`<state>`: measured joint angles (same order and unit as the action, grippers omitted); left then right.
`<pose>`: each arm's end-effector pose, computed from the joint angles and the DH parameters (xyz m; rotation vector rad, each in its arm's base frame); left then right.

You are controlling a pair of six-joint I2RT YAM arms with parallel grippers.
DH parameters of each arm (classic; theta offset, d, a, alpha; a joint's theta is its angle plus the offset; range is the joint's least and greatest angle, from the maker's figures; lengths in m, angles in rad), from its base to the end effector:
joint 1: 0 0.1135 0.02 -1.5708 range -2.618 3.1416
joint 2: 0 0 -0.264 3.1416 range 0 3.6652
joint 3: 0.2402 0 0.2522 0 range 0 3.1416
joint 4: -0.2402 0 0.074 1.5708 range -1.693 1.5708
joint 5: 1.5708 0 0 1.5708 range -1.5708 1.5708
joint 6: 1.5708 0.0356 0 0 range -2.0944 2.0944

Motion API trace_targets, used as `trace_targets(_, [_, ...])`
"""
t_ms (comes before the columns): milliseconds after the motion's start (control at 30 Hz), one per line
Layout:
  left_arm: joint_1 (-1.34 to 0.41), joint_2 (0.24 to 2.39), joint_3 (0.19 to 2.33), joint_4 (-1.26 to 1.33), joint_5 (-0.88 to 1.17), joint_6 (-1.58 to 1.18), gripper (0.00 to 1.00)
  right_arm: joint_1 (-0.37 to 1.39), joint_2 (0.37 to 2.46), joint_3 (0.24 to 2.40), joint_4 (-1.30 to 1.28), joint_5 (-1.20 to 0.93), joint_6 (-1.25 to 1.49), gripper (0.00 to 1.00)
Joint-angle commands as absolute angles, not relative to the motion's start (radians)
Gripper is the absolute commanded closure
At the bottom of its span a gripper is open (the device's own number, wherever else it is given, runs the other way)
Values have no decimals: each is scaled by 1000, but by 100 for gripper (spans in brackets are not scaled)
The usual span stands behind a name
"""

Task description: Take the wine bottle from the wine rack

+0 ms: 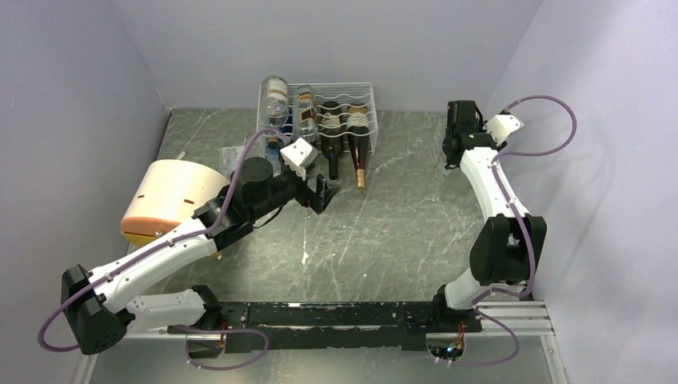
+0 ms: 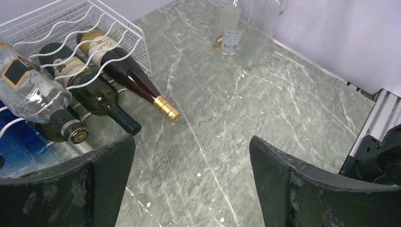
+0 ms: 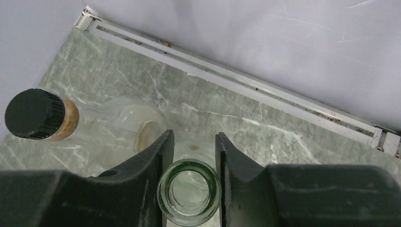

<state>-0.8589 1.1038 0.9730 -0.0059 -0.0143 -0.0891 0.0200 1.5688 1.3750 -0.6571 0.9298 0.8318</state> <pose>0.1705 -0.1968 0.3618 0.6494 1.6322 -0.6879 0.3347 -0.0218 0.3176 1.1702 1.7384 -0.6204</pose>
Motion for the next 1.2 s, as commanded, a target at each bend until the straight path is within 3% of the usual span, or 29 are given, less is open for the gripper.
trace_targets(0, [-852,1105,973,-9,-24,-66,6,12,1592,1399,-628,958,855,100])
trace_targets(400, [-852,1096,966,-3,-36,-53,7,14,1585,1364,-583,955,833,98])
trace_targets(500, [-853,1092,958,4,-40,-51,7,21,1581,1351,-569,952,819,84])
trace_targets(1167, [-853,1076,952,0,-76,-37,9,27,1443,1349,-595,818,785,44])
